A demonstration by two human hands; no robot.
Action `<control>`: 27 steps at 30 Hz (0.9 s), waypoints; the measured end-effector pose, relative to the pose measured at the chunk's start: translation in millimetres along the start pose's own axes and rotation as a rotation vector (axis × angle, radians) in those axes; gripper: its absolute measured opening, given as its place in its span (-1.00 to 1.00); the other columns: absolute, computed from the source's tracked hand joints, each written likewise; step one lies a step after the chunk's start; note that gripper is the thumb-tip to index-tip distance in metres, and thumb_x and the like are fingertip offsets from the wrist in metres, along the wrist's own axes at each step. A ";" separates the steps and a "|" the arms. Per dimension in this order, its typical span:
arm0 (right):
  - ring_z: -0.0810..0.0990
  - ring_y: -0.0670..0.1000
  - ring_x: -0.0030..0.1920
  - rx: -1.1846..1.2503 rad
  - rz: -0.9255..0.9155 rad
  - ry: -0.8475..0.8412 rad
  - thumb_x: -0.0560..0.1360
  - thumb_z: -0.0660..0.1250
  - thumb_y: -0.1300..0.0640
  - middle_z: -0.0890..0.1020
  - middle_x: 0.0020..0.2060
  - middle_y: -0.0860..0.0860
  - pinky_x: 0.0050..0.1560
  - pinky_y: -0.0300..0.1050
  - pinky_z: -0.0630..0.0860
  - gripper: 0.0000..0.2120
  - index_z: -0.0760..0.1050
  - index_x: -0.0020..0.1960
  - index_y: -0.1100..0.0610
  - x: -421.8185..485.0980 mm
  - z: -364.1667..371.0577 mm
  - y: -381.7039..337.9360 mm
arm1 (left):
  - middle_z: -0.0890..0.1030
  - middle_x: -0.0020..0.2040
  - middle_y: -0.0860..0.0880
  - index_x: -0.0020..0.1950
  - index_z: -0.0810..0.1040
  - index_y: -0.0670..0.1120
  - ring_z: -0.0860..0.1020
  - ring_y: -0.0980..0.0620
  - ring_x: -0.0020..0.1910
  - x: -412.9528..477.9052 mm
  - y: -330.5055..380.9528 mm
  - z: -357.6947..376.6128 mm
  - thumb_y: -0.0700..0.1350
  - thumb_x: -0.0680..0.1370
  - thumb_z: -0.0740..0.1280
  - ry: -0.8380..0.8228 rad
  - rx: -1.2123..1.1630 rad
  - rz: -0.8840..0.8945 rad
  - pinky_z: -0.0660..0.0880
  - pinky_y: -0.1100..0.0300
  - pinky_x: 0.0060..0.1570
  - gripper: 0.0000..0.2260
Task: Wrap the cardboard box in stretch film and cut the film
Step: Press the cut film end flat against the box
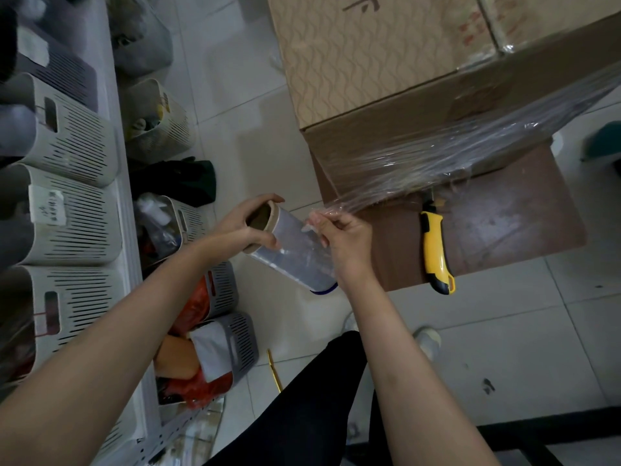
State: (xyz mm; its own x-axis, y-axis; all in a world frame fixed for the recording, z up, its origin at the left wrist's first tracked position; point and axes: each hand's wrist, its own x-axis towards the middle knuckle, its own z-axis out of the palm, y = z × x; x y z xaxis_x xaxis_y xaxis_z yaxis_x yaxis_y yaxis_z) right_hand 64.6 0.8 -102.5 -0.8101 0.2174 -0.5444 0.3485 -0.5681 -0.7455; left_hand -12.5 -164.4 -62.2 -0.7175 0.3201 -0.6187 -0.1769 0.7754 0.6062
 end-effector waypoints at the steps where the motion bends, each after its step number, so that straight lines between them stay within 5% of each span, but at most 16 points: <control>1: 0.40 -0.21 -0.54 0.004 0.002 0.022 0.42 0.41 0.33 0.61 -0.46 -0.03 -0.43 -0.35 0.37 -0.86 0.61 -0.27 0.15 0.1 0.5 -0.4 | 0.39 0.24 0.00 0.28 0.41 0.15 0.39 0.02 0.16 -2.8 -2.9 -0.1 -0.05 0.20 0.43 0.010 0.000 -0.005 0.38 0.20 -0.05 -0.35; 8: 0.34 -0.16 -0.50 -0.020 -0.116 0.083 0.41 0.41 0.34 0.51 -0.40 0.13 -0.42 -0.29 0.27 -0.81 0.58 -0.33 0.11 20.9 -6.0 -20.8 | 0.40 0.11 -0.14 0.19 0.43 0.28 0.41 -0.15 0.12 -43.4 -56.0 1.5 0.05 0.07 0.45 -0.012 0.077 -0.145 0.39 0.01 0.13 -0.31; 14: 0.33 -0.17 -0.54 0.001 -0.063 0.050 0.43 0.40 0.34 0.56 -0.45 0.07 -0.48 -0.32 0.26 -0.76 0.58 -0.33 0.07 6.8 10.2 -4.3 | 0.35 0.12 -0.02 0.32 0.31 0.26 0.29 -0.01 0.18 -52.4 -51.8 25.6 0.12 0.12 0.41 -0.076 0.234 -0.114 0.24 0.12 0.10 -0.24; 27: 0.58 -0.21 -0.37 -0.048 0.019 0.065 0.41 0.41 0.35 0.65 -0.44 -0.13 -0.27 -0.32 0.50 -0.84 0.61 -0.23 0.10 -3.3 -12.1 -9.7 | 0.37 0.24 -0.03 0.36 0.30 -0.01 0.32 -0.03 0.24 -15.8 34.3 32.3 0.05 0.15 0.52 0.372 0.300 0.082 0.31 0.15 0.11 -0.17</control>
State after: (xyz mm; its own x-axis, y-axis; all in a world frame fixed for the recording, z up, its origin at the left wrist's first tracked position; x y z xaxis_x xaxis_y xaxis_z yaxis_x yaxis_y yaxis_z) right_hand 69.6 15.1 -98.1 -0.7714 0.2593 -0.5811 0.3865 -0.5344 -0.7516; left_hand 14.6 -125.3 -47.8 -0.9227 0.2130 -0.3213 0.0531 0.8958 0.4412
